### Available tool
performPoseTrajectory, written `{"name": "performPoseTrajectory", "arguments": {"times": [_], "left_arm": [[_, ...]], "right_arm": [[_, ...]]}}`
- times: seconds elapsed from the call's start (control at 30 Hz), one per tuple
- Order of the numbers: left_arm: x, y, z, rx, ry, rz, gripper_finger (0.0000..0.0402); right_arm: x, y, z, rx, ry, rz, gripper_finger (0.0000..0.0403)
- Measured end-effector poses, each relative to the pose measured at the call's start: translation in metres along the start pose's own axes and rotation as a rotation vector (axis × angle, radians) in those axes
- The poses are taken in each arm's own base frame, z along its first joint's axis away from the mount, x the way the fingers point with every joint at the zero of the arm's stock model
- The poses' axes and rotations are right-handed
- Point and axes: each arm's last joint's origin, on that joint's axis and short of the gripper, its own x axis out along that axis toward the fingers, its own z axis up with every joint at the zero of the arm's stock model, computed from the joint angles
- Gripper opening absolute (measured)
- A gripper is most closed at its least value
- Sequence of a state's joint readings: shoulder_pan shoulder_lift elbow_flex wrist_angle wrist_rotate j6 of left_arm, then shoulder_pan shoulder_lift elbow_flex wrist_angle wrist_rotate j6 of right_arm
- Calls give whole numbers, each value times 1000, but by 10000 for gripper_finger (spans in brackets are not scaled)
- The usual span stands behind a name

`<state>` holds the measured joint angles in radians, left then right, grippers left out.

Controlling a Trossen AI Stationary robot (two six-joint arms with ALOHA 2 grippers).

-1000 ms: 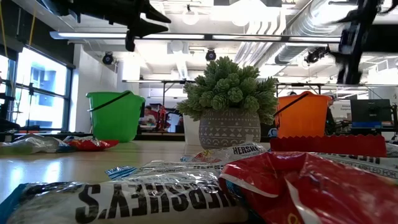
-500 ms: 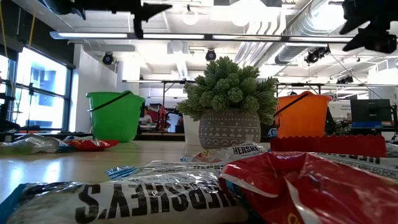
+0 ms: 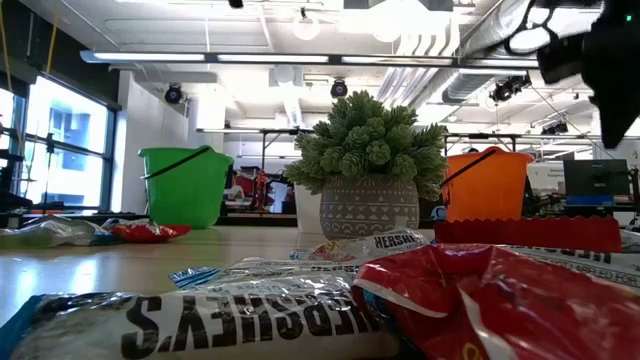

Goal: Sort candy
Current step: Put the transparent candy into the orange bucket

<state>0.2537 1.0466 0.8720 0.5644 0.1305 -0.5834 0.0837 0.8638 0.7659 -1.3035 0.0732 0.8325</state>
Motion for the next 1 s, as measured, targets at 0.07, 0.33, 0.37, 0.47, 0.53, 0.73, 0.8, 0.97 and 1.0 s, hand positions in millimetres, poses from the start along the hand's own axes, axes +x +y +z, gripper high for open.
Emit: {"name": "performPoseTrajectory", "arguments": {"times": [0.07, 0.33, 0.37, 0.47, 0.53, 0.73, 0.8, 0.97, 1.0], "left_arm": [[1, -4, 3, 1, -2, -24, 82], [3, -12, 2, -7, 6, -55, 82], [3, -12, 2, -8, 7, -58, 82], [3, -14, 1, -12, 10, -64, 82], [3, -15, 0, -13, 12, -67, 82], [2, -16, 2, -6, 5, -71, 82], [2, -16, 2, -5, 7, -70, 82], [2, -16, 2, -5, 5, -71, 82], [2, -16, 2, -4, 5, -72, 82]], "right_arm": [[2, 4, 4, -2, -4, 2, 181], [14, 13, 16, -19, 57, -11, 181], [16, 13, 18, -21, 71, -12, 181], [16, 16, 23, -21, 121, 20, 181], [10, 18, 28, -22, 127, 40, 181], [-29, 20, 44, -35, 67, 32, 181], [-45, 20, 48, -31, 44, 21, 181], [-73, 24, 60, -17, -4, -2, 181], [-75, 25, 62, -20, 3, -8, 181]]}}
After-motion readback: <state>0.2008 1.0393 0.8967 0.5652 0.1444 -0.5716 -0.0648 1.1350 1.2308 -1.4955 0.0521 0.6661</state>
